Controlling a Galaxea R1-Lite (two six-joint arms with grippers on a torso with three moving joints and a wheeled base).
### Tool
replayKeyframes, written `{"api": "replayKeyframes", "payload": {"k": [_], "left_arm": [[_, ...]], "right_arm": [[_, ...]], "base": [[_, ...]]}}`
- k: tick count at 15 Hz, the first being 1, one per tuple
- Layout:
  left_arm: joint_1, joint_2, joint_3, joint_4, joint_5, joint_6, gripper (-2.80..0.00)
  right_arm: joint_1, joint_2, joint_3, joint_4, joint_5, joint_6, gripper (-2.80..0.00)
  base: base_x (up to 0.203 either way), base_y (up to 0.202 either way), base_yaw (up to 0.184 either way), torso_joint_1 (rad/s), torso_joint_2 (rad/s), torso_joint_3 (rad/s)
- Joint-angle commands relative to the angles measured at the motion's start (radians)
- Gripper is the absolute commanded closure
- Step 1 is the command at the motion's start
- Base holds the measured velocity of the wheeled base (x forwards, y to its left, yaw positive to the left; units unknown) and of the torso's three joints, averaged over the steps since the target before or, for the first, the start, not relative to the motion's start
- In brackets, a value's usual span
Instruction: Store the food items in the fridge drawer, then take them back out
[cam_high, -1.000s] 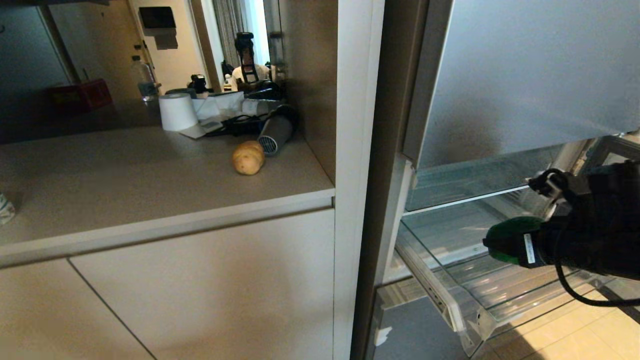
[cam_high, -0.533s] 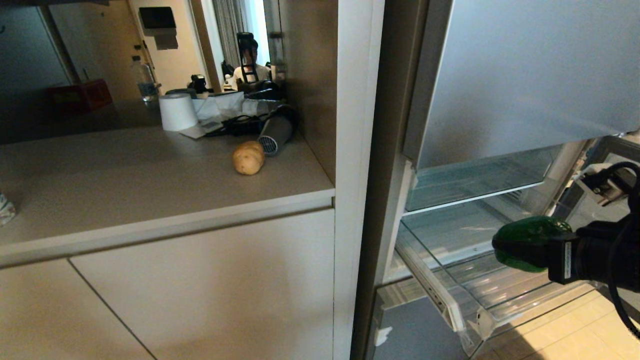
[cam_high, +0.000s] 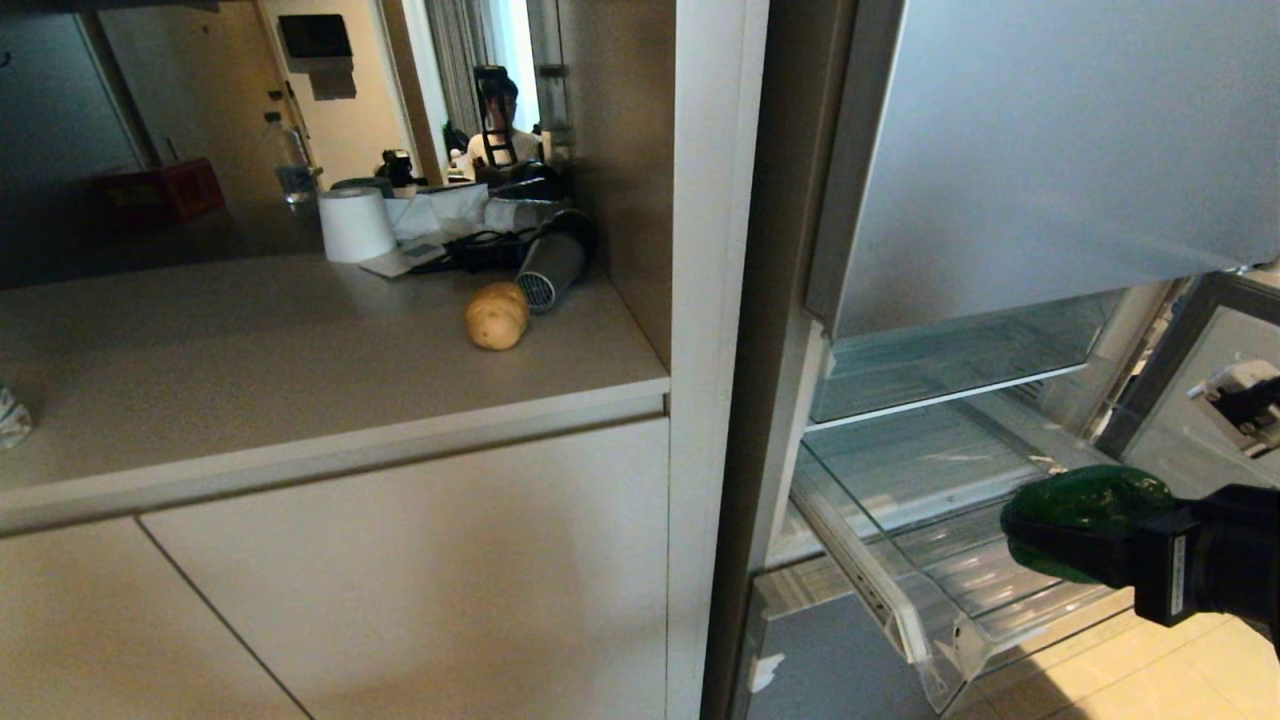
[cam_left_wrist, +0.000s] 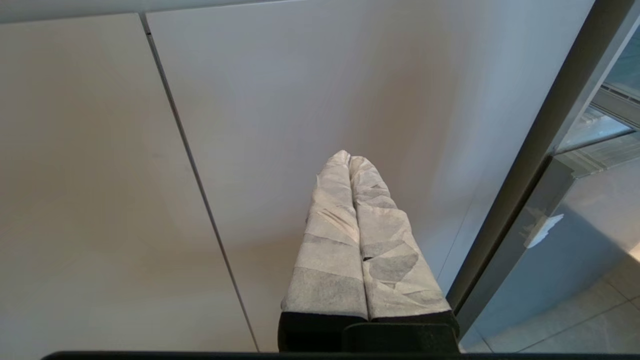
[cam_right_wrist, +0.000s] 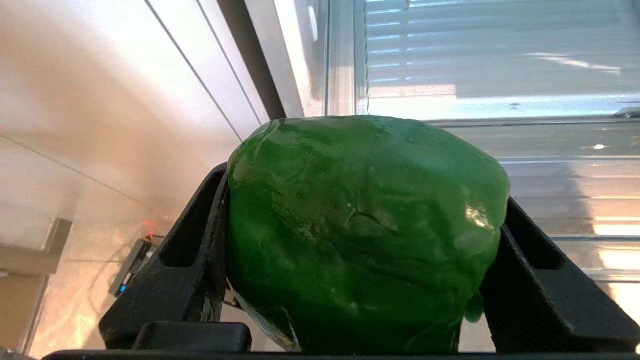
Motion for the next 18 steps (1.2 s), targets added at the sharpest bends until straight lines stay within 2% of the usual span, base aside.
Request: {"api": "replayKeyframes", "payload": {"k": [1,4,12,15,18], "left_arm": [[0.0,0.001,0.011,0.0,0.0,0.0,0.0],[0.0,0.001,0.011,0.0,0.0,0.0,0.0],[0.0,0.001,0.011,0.0,0.0,0.0,0.0],[0.0,0.001,0.011,0.0,0.0,0.0,0.0],[0.0,0.001,0.011,0.0,0.0,0.0,0.0]], "right_arm": [[0.001,-0.01,0.015,-0.002,0.001,-0.002,0.0],[0.0,-0.02,0.026,-0.002,-0.003,-0.002,0.0],[0.005,-0.03,0.044,-0.003,0.005,-0.003,0.0],[0.085,-0.048,0.047,-0.005,0.005,0.006,0.0],[0.244,0.0,-0.021,-0.006,0.006,0.009,0.0]], "base": [[0.0,0.0,0.0,0.0,0.0,0.0],[-0.002,-0.003,0.074,0.0,0.0,0.003],[0.002,-0.006,0.174,0.001,0.0,0.002],[0.001,-0.008,0.163,0.001,0.0,0.003],[0.0,-0.001,0.035,-0.001,0.0,0.001]]}}
